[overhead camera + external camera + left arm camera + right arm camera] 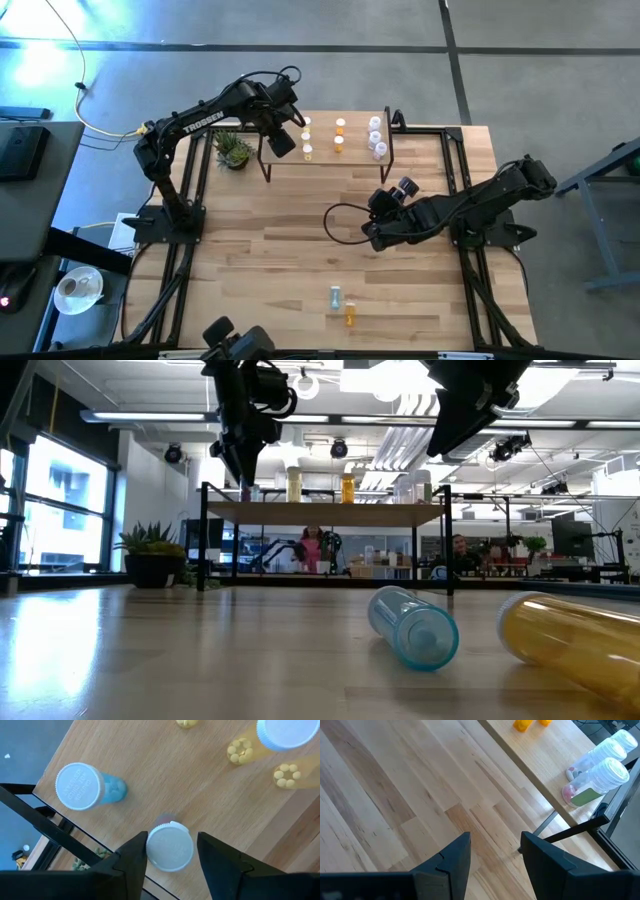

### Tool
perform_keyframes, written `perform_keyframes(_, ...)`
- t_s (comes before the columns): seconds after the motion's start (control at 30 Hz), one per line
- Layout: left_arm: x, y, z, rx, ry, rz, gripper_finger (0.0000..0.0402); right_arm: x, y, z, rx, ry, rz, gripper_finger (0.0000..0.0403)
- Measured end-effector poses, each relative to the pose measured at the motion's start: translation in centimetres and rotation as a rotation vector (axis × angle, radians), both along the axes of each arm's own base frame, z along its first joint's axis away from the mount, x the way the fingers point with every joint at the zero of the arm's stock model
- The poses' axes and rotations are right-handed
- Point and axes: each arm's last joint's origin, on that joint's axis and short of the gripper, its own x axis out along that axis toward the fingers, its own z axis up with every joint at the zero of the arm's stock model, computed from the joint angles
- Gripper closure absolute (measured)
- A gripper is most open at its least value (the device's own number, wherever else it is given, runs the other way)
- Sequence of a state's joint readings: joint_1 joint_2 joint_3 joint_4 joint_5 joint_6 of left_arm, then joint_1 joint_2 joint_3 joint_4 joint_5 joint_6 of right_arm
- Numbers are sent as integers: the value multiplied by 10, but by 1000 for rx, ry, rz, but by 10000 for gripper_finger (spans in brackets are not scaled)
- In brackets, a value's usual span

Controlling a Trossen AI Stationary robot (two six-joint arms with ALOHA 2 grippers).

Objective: Pick and place medicine bottles onto shelf by color
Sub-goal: Put the left blue pill bottle on the shelf aligned with the blue pill bottle, then adjust the transparent pill bottle on the shelf

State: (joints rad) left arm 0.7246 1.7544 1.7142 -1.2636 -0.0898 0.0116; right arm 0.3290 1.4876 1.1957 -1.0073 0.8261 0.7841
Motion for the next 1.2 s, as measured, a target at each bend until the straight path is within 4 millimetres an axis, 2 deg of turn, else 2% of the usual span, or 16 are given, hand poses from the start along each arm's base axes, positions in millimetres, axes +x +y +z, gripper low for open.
perform_keyframes(0.33, 0, 0, 1, 7, 3, -25, 240, 0, 0, 0, 0, -1, 0, 238)
perform_keyframes(0.6, -7, -6, 14, 36, -26, -33, 240, 0, 0, 0, 0, 0, 0, 238)
perform_keyframes(1.03, -30, -27, 51, 127, -112, -48, 239, 0, 0, 0, 3, -5, 0, 238)
perform_keyframes(1.2, -42, -41, 70, 179, -161, -73, 240, 1, 2, -1, 84, 10, 20, 238)
